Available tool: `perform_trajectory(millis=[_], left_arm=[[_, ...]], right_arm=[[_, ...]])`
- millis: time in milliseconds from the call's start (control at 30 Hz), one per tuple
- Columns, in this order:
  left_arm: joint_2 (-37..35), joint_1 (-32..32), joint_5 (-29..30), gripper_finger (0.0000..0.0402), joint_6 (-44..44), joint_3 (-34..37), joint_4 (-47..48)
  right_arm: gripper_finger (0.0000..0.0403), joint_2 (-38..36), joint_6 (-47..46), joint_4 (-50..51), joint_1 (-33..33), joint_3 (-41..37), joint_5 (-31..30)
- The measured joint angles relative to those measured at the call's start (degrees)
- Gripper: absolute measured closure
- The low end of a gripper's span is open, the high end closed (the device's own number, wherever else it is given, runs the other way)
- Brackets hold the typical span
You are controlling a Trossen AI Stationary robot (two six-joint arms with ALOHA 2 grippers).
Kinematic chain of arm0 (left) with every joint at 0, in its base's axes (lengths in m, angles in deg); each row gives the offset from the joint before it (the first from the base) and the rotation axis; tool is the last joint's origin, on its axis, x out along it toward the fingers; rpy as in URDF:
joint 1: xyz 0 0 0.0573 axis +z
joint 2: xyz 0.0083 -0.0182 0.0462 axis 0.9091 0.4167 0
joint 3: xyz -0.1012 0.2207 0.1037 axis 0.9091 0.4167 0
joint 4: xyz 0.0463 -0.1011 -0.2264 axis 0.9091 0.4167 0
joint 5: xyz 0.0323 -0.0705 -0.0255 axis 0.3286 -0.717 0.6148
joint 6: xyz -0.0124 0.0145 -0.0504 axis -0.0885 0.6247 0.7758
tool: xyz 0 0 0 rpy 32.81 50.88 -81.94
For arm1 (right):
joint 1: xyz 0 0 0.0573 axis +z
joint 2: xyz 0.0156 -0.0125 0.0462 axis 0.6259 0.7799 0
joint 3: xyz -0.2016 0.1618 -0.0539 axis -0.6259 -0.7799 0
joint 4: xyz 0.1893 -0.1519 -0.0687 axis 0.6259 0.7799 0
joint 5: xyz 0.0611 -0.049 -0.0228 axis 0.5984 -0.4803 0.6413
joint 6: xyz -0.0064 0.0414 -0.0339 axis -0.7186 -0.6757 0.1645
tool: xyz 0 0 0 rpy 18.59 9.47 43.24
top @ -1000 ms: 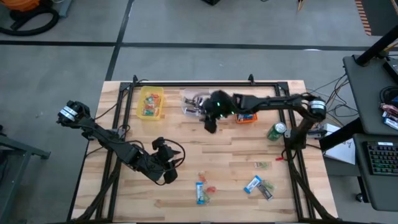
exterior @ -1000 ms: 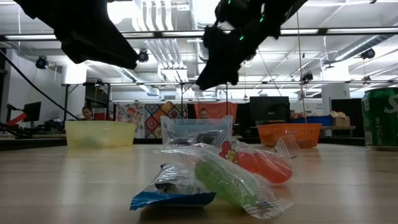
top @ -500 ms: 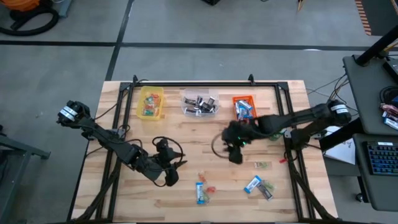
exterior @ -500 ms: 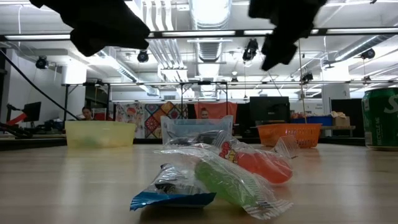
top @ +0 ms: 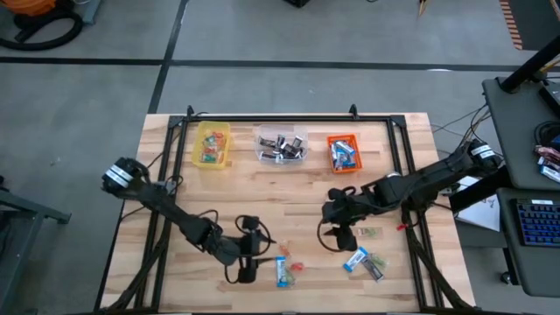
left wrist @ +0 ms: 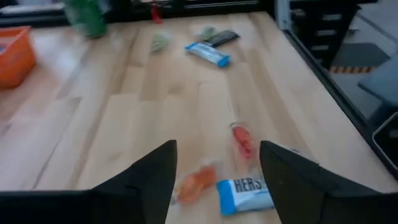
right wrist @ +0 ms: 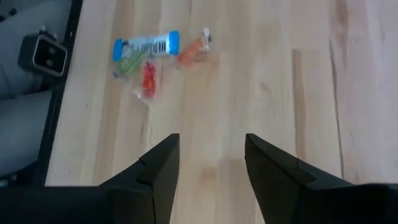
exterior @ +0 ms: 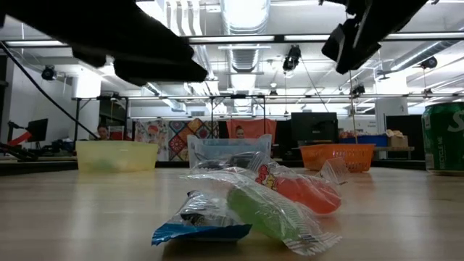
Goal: Organize candy in baskets
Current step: Put the orange gummy into the yellow bin
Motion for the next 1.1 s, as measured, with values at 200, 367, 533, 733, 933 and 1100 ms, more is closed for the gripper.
perform_trajectory(millis=[200, 367, 533, 733, 933, 1100], left_arm=[[6.74, 3.54, -0.91, 0.0189, -2.76, 0.0, -4.34], [11.05, 6.35, -8.59, 0.0203, -5.61, 0.0, -8.06], [13.67, 6.91, -10.33, 0.0231, -5.76, 0.0, -9.7], [13.85, 7.63, -9.82, 0.0279, -5.41, 0.0, -10.04], [13.85, 8.2, -9.29, 0.0331, -5.06, 0.23, -9.88], [13.85, 8.16, -9.68, 0.0376, -3.85, 0.7, -9.56]], right_arm=[[0.0227, 0.0, 0.01, 1.57, 0.04, -0.63, 1.25], [0.0227, 0.01, -0.44, 1.12, 0.02, -2.29, 1.23], [0.0229, 0.04, -1.48, 0.88, 0.02, -3.9, 1.21], [0.0229, 0.04, -2.01, -1.1, 0.09, -4.33, 1.2], [0.0229, 0.04, -1.87, -6.06, 1.15, -5.9, 1.15], [0.0229, 0.04, -1.96, -8.71, 2.4, -8.03, 1.1]])
